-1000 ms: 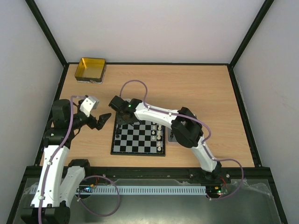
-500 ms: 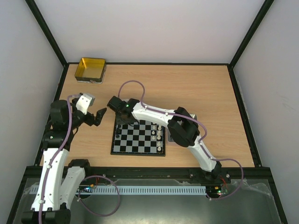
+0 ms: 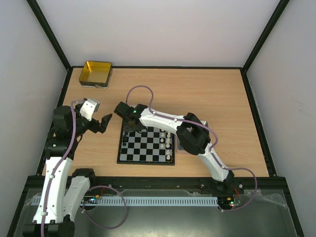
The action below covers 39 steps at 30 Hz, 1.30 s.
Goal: Set up the chess pieces on the board
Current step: Place the chess piece on the chessboard.
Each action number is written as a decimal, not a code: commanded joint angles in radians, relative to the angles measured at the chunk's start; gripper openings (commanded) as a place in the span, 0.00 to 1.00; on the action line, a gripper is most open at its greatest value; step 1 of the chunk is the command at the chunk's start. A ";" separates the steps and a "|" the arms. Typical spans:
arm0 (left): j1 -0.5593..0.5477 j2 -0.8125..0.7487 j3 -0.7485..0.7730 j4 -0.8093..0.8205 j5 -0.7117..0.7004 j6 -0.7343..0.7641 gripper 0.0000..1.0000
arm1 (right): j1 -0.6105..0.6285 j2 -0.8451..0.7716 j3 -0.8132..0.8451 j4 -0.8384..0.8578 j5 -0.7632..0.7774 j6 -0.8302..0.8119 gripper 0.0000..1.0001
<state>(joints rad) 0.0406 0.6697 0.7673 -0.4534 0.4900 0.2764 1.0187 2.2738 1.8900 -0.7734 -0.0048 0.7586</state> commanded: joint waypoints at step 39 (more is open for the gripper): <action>0.007 0.005 -0.017 0.026 0.024 0.002 0.99 | -0.010 0.014 -0.013 0.016 -0.017 -0.002 0.16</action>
<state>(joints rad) 0.0406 0.6727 0.7574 -0.4450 0.4984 0.2771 1.0119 2.2745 1.8816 -0.7532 -0.0307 0.7593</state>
